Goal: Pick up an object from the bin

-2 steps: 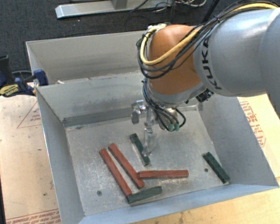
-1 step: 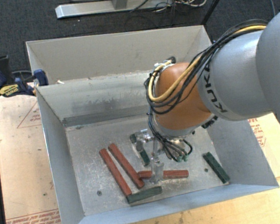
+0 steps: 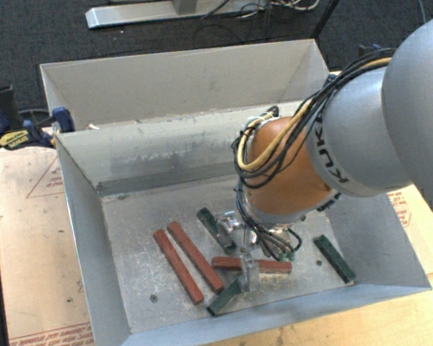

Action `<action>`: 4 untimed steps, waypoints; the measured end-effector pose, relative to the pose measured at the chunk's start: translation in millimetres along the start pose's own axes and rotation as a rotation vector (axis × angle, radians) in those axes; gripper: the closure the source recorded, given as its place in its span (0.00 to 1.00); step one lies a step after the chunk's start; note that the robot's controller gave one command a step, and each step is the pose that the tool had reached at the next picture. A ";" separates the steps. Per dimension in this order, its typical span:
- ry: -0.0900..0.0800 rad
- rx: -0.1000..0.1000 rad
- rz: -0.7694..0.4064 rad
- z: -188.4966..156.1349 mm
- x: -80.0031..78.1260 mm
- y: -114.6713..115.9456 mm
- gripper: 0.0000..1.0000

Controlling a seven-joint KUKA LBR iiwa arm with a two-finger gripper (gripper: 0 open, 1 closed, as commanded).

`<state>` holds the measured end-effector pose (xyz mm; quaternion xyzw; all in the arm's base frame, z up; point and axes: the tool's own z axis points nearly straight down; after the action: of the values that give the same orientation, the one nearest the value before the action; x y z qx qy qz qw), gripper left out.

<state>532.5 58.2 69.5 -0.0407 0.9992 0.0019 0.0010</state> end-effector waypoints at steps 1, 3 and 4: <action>-0.013 0.000 0.185 -3.8 30.1 1.5 0.00; -0.002 0.001 0.201 -2.0 37.4 -32.4 1.00; -0.002 0.001 0.201 -2.0 37.4 -32.4 1.00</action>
Offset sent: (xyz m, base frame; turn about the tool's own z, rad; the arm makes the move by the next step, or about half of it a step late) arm -0.0317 -0.0263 0.0305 0.0704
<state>497.9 22.9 71.3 0.0599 0.9982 0.0017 0.0017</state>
